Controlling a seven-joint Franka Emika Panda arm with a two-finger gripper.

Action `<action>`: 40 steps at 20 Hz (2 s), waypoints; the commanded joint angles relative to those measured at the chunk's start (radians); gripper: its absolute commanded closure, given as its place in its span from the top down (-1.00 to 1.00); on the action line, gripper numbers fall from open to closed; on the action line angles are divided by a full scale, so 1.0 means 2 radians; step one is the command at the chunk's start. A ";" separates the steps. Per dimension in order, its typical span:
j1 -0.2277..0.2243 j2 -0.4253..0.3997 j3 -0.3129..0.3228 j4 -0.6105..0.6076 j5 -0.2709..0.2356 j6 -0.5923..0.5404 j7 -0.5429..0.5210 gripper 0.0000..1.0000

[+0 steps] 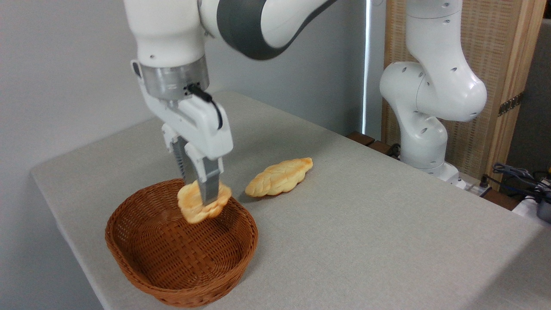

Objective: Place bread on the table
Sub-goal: 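Lift the bun out of the basket and carry it beside the long roll, then lower the bun onto the table and open the gripper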

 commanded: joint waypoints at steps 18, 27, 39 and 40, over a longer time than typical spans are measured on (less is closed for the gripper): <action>-0.008 -0.192 0.014 -0.169 0.013 -0.041 0.075 1.00; -0.022 -0.194 0.015 -0.163 0.017 -0.058 0.093 1.00; -0.022 -0.112 0.020 -0.092 0.010 -0.016 0.061 1.00; -0.022 -0.096 0.021 -0.076 0.010 -0.016 0.053 1.00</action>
